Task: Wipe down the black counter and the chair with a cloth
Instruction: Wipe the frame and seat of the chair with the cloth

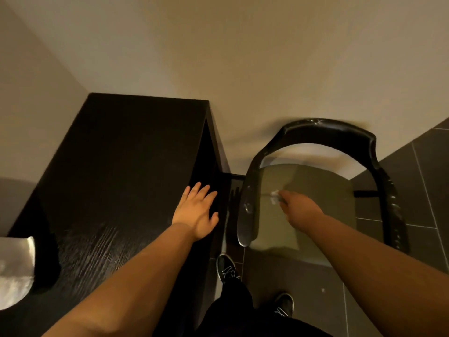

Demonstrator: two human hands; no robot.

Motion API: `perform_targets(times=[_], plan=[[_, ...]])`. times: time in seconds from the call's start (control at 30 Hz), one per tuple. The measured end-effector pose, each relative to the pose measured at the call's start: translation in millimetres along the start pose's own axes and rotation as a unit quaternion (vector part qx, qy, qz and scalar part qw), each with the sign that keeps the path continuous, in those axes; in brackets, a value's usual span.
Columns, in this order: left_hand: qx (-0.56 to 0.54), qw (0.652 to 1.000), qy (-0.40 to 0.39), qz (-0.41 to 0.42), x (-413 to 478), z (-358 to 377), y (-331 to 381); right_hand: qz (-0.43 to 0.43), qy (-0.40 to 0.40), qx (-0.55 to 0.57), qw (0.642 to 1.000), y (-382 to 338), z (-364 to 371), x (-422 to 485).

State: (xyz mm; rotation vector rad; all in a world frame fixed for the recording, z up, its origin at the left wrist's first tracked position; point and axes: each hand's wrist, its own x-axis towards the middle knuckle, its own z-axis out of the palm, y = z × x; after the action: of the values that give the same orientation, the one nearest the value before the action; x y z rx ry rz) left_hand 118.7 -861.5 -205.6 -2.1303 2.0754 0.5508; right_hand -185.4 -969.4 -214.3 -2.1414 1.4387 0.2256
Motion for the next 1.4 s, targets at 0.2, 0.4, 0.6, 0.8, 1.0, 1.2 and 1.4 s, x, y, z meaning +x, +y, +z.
perform_targets(times=[0.2, 0.4, 0.6, 0.8, 1.0, 1.2, 1.4], plan=[[0.036, 0.999, -0.031, -0.004, -26.3, 31.0, 27.3, -0.048, -0.039, -0.024, 0.998, 27.8, 25.4, -30.6], [0.038, 0.998, -0.043, -0.004, -48.7, 49.7, 28.7, -0.036, -0.029, 0.091, 0.995, 21.1, 67.5, -35.5], [0.017, 0.998, -0.057, 0.011, -41.9, 72.3, 31.8, -0.097, 0.048, 0.158, 0.982, 5.5, 99.6, -36.4], [0.081, 0.985, -0.121, 0.097, -15.0, 90.1, 22.5, -0.064, 0.024, 0.126, 0.99, -18.0, 135.7, -14.2], [0.109, 0.979, -0.052, 0.162, -1.4, 60.5, -21.6, -0.079, -0.091, -0.028, 0.992, -40.5, 198.8, -15.6], [0.153, 0.952, -0.042, 0.261, 10.7, 34.7, -66.2, -0.045, -0.09, -0.047, 0.994, -49.5, 198.5, 2.5], [0.113, 0.959, -0.011, 0.261, 10.2, 35.3, -66.4, -0.043, -0.048, -0.05, 0.997, -58.8, 206.0, 13.2]])
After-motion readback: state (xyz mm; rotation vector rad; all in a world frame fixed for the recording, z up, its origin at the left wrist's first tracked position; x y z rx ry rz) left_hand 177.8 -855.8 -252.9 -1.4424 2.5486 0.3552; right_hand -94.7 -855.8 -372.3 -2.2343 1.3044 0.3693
